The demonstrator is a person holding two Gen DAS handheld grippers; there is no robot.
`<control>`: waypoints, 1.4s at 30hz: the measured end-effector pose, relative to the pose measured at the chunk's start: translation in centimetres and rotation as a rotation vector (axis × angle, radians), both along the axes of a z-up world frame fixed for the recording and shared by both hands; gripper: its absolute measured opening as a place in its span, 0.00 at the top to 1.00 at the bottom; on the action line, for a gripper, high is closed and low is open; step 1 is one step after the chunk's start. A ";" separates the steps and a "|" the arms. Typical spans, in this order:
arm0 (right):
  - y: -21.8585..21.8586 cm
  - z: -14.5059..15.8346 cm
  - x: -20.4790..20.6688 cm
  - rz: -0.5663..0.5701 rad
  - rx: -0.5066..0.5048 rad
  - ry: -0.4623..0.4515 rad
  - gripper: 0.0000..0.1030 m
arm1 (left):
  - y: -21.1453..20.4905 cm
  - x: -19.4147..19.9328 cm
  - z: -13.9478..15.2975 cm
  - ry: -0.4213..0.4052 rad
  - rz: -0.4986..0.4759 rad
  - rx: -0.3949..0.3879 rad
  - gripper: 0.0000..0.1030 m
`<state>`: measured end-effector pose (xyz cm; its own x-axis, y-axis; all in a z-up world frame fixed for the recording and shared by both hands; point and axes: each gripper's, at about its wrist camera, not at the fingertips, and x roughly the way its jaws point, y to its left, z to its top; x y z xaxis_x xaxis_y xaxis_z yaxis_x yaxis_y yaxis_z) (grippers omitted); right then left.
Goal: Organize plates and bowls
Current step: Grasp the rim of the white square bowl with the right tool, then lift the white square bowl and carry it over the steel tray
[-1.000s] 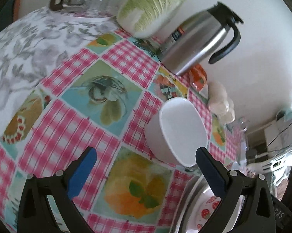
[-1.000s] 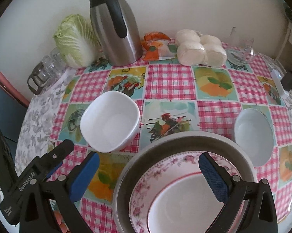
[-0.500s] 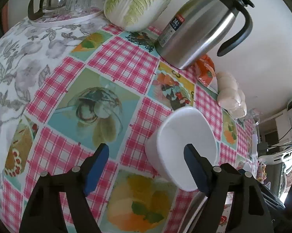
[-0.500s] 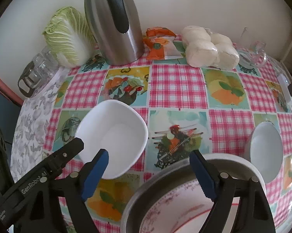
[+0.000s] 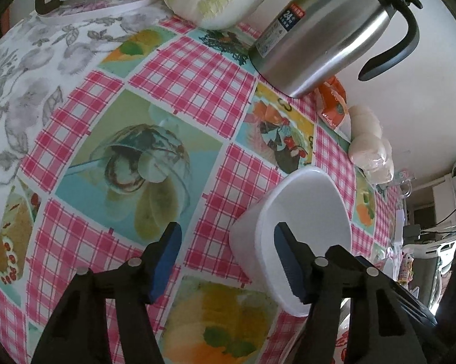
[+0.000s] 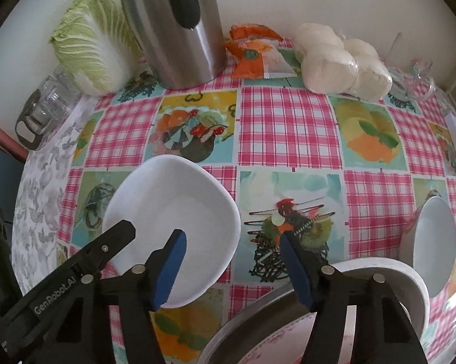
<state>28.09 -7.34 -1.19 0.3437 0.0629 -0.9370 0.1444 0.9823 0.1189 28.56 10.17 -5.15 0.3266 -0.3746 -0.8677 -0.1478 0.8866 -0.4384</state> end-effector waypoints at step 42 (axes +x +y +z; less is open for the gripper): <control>1.1 -3.2 2.2 0.034 0.007 0.090 0.84 | -1.4 0.7 -2.4 0.016 -0.014 -0.045 0.79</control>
